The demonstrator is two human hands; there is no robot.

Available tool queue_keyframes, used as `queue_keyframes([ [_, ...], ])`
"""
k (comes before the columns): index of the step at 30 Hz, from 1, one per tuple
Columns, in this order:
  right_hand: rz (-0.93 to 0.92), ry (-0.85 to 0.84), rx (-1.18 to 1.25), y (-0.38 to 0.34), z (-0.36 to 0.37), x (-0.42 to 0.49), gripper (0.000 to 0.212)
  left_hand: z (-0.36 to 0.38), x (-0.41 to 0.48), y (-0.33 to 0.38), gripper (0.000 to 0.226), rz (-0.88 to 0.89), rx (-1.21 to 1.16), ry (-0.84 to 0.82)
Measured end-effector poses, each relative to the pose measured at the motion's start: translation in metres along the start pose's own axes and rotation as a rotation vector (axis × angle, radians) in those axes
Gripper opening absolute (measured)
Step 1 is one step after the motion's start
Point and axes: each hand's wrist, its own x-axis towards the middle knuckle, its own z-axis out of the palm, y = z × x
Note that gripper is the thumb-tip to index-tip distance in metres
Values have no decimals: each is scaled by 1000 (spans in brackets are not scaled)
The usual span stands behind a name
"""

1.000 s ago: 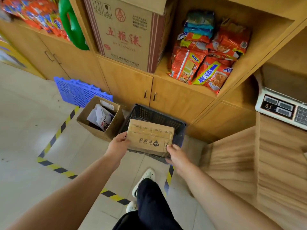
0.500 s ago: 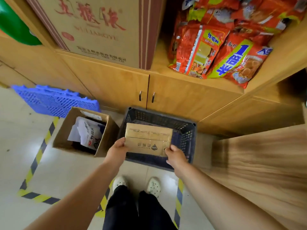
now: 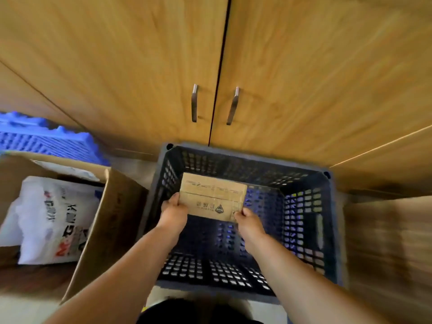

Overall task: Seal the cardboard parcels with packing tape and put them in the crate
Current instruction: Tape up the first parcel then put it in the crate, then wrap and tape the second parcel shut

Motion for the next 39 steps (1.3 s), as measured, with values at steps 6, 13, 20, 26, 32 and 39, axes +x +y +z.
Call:
queue_keyframes([
  [6, -25, 10, 13, 23, 40, 96, 25, 33, 81, -27, 55, 106, 187, -22],
  [13, -51, -3, 50, 29, 54, 130, 24, 50, 121, -32, 49, 173, 259, 133],
  [20, -100, -166, 18, 19, 53, 117, 46, 46, 113, -27, 48, 152, 260, 139],
  [26, -76, -200, -91, 17, 49, 108, 52, 28, 101, -26, 47, 151, 238, -36],
  [32, 15, -184, -121, 10, 23, 47, 59, 10, 49, -14, 34, 114, 253, -70],
  [39, 128, -164, -11, -15, -27, -54, 32, -16, -41, 19, 26, -34, 195, -156],
])
